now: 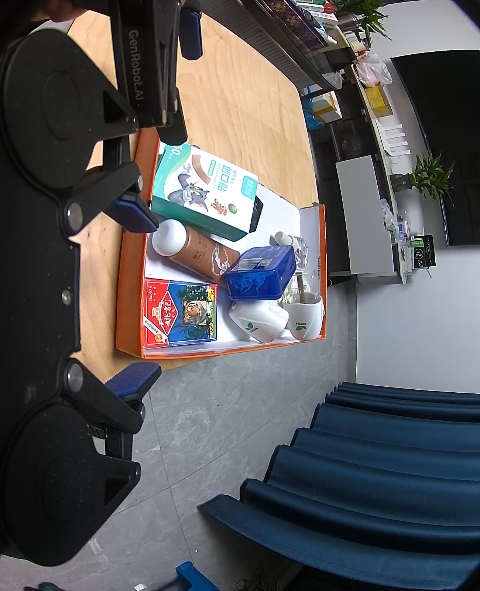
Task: Organize rigid objects
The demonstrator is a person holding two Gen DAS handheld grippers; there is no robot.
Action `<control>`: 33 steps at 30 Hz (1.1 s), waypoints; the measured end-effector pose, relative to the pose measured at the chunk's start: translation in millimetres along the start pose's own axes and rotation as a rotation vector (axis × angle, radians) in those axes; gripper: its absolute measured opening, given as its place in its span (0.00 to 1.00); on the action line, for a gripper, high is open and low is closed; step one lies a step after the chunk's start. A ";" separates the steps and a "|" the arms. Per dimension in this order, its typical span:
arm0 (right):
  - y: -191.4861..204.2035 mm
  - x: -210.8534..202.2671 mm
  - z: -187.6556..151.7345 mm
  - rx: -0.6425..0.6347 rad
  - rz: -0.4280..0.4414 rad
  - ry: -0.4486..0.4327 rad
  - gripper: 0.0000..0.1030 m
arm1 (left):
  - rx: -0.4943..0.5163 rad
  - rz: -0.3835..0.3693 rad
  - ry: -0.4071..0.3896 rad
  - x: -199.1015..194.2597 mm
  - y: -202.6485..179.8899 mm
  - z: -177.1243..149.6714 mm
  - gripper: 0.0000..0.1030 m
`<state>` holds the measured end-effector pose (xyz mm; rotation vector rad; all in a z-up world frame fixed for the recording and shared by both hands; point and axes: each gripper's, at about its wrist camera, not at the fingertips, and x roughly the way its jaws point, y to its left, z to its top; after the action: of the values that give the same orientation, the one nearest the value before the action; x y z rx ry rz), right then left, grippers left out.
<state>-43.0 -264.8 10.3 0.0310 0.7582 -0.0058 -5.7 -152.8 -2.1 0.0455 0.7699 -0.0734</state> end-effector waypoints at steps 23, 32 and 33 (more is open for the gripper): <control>-0.1 1.0 -1.6 -0.004 -0.002 0.008 0.88 | 0.002 -0.008 0.027 4.1 0.7 -1.4 1.00; 0.7 0.9 -0.5 -0.006 -0.002 0.008 0.88 | 0.014 -0.013 0.024 4.1 0.3 -1.1 1.00; 0.8 0.8 -0.8 -0.006 -0.003 0.008 0.88 | 0.016 -0.013 0.024 4.2 0.0 -1.0 1.00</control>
<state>-43.0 -264.0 9.2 0.0238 0.7662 -0.0067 -3.5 -153.0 -5.8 0.0568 0.7932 -0.0921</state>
